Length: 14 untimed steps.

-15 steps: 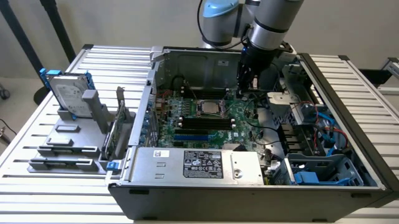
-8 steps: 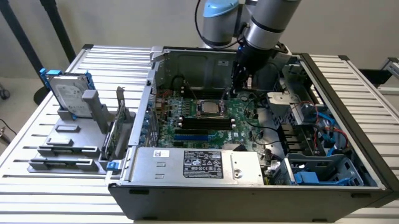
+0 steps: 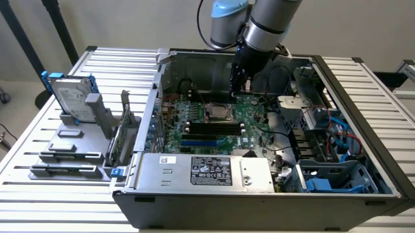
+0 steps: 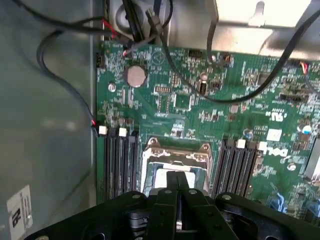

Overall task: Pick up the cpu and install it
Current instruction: 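Close the cpu cover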

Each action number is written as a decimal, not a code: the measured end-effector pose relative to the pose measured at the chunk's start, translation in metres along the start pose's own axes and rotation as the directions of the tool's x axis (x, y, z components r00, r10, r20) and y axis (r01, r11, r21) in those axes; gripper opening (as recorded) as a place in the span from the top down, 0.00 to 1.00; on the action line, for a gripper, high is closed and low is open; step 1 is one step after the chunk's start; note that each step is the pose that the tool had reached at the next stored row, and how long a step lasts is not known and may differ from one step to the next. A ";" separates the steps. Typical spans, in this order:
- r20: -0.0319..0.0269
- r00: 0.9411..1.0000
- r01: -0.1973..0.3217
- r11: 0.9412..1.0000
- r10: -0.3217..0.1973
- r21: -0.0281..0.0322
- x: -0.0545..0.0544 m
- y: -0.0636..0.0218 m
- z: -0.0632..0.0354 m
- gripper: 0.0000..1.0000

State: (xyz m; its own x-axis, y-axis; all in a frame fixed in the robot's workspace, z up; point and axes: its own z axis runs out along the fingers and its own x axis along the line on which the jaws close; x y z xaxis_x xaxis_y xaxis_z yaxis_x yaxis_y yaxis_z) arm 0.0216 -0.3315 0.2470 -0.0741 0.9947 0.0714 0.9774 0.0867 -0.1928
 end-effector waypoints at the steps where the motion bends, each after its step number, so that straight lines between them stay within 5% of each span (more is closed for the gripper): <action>1: 0.000 1.000 0.000 1.000 0.000 0.003 0.000 -0.0044 0.0014 0.89; 10: -0.002 1.000 -0.001 1.000 0.001 0.027 0.003 -0.0431 0.0154 0.89; 14: -0.003 1.000 -0.002 0.999 0.002 0.042 0.003 -0.0460 0.0196 0.89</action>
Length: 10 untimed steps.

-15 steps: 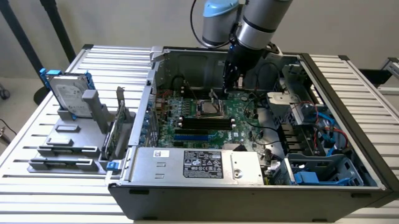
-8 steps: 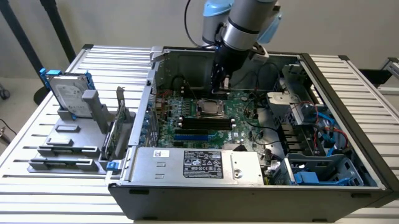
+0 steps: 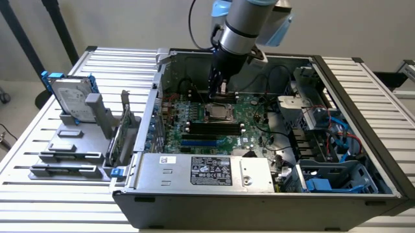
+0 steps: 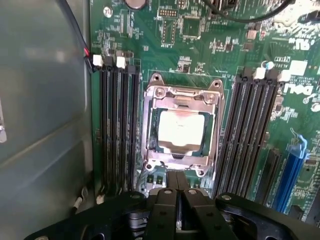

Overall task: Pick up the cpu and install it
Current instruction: 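Close the cpu cover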

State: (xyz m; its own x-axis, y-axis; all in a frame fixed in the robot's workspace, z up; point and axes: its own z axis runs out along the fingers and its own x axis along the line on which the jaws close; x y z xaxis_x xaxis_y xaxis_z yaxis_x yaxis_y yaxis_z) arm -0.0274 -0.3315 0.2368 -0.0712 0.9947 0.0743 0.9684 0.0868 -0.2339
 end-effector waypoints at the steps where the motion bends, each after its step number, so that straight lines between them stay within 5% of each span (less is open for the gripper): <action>1: 0.000 1.000 0.000 1.000 0.000 0.002 0.000 0.0003 0.0014 0.89; 10: -0.004 1.000 -0.008 1.000 0.008 0.021 -0.001 0.0033 0.0138 0.89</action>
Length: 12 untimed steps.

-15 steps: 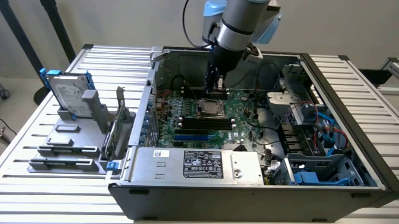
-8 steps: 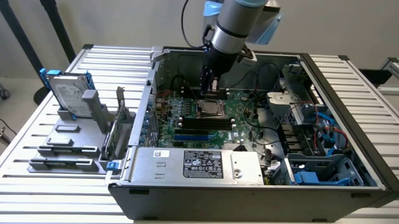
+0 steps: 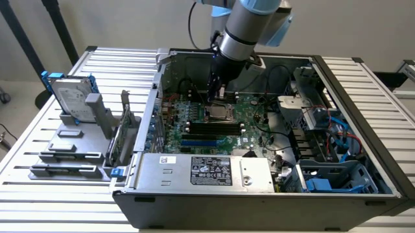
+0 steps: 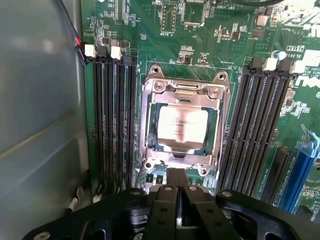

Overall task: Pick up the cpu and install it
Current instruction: 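Close the cpu cover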

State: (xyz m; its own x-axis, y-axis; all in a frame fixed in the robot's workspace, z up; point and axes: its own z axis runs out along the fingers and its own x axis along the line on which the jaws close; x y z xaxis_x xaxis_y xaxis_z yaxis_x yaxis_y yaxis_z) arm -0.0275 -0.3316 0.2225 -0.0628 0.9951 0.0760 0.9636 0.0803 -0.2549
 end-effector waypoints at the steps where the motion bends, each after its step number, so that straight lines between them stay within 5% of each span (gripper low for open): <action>1: -0.001 1.000 -0.004 1.000 0.004 0.001 0.000 0.0004 0.0013 0.89; 8: -0.016 0.998 -0.059 0.998 0.059 0.001 -0.004 0.0026 0.0106 0.89; 12: -0.021 0.997 -0.079 0.997 0.079 0.011 -0.007 0.0034 0.0141 0.89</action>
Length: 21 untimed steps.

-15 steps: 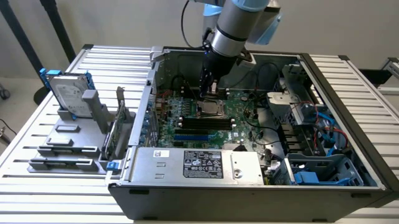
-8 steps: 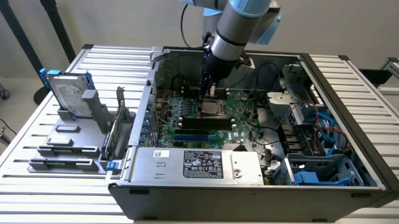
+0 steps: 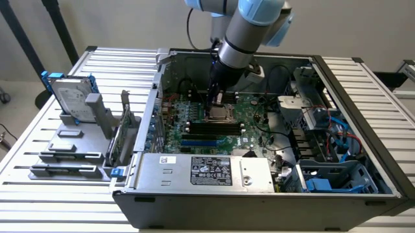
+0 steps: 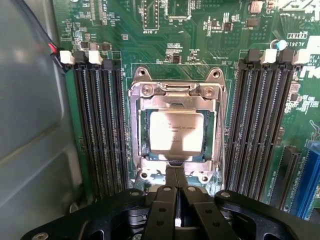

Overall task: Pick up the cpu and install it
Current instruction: 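Close the cpu cover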

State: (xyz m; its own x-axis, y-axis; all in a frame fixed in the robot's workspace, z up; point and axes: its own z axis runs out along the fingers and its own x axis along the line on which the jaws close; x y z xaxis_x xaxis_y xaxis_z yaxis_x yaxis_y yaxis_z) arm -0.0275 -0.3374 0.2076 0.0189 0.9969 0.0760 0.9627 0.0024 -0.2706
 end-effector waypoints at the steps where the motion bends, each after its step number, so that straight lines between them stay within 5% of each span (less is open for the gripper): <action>1: -0.001 1.000 -0.004 1.000 0.004 0.004 -0.001 0.0002 0.0007 0.89; 4: -0.005 1.000 -0.018 1.000 0.018 0.018 -0.002 0.0007 0.0025 0.89; 7: -0.007 1.000 -0.027 0.999 0.027 0.024 -0.002 0.0012 0.0044 0.89; 17: -0.008 0.999 -0.032 0.999 0.032 0.026 -0.002 0.0026 0.0093 0.89; 21: -0.009 0.999 -0.032 0.999 0.033 0.031 -0.002 -0.0003 0.0001 0.89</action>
State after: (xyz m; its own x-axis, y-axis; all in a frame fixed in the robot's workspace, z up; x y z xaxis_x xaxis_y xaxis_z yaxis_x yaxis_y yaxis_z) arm -0.0278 -0.3394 0.2074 0.0527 0.9958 0.0753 0.9529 -0.0276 -0.3022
